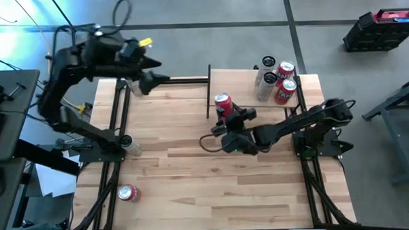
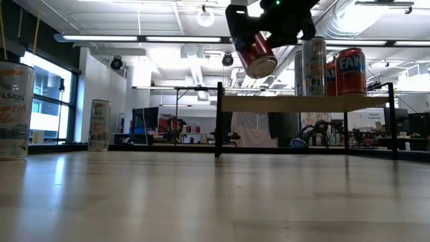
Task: Place canned beverage on shelf
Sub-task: Put the orange soda can on the shelf
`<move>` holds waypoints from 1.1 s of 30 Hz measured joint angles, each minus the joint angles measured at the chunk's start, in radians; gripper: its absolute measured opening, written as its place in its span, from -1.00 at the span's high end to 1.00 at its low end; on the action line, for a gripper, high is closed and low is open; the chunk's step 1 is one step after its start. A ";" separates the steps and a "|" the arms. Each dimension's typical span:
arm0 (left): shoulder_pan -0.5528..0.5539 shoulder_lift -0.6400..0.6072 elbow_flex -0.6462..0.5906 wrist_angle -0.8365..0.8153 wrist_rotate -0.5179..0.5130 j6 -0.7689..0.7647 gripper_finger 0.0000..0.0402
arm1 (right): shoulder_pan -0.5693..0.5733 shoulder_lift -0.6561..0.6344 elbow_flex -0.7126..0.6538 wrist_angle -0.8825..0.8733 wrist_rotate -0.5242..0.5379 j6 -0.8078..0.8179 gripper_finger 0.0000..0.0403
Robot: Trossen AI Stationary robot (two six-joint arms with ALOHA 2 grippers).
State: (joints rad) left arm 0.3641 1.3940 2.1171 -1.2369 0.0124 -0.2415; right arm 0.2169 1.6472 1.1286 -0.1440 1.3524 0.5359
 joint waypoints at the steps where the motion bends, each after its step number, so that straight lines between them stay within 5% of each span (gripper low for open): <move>1: 0.000 -0.022 -0.040 0.019 0.001 0.008 -0.82 | 0.006 0.006 0.000 0.006 0.028 0.027 -0.40; 19: -0.032 -0.357 -0.684 0.686 0.141 0.097 -0.82 | -0.055 -0.009 0.003 -0.001 0.115 0.032 -0.40; 33: -0.032 -0.413 -0.963 0.898 0.156 0.112 -0.82 | -0.150 0.023 0.003 0.006 0.187 0.100 -0.40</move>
State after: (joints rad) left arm 0.3321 0.9806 1.1544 -0.3394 0.1682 -0.1291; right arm 0.0672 1.6703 1.1316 -0.1380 1.5391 0.6355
